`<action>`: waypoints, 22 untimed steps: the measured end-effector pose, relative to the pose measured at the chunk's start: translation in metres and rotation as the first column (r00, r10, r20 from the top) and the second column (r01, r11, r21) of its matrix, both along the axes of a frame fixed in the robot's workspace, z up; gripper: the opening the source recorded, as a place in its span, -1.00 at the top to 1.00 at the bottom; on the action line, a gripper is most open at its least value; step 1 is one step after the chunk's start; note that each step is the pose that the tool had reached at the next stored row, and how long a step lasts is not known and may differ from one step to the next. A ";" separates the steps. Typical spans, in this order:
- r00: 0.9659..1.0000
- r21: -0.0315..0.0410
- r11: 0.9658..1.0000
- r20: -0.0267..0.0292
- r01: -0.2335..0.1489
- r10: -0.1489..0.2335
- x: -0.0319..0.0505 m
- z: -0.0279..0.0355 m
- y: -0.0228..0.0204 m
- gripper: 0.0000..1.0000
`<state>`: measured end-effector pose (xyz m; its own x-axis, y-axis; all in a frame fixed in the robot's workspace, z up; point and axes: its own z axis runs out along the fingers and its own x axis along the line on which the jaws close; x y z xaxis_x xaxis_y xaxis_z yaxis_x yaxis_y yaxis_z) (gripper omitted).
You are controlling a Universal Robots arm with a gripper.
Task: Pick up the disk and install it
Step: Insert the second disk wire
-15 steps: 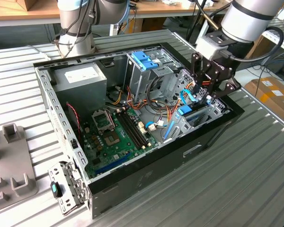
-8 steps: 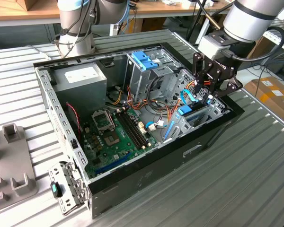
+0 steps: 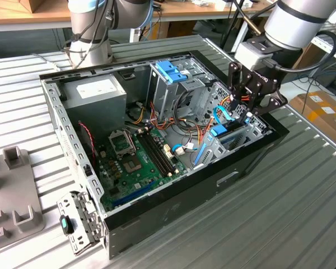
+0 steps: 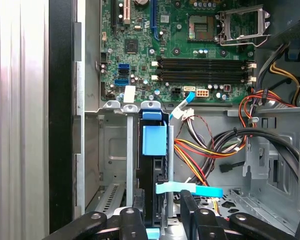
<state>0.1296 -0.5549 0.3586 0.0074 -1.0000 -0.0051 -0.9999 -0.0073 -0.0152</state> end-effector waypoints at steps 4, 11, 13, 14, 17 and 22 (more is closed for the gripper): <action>1.000 -0.001 1.000 0.000 -0.011 0.011 0.0000 0.0019 0.0000 0.17; 0.998 -0.002 0.998 0.000 -0.059 0.059 0.0000 0.0022 0.0000 0.17; 0.997 -0.002 0.997 0.000 -0.078 0.078 0.0000 0.0022 0.0000 0.17; 0.995 -0.002 0.995 0.000 -0.096 0.096 0.0000 0.0022 0.0000 0.17; 0.993 -0.003 0.993 0.000 -0.120 0.120 0.0000 0.0022 0.0001 0.17; 0.993 -0.003 0.993 0.000 -0.120 0.120 0.0000 0.0022 0.0001 0.17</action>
<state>0.1296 -0.5548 0.3608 0.1276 -0.9918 -0.0023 -0.9917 -0.1275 -0.0150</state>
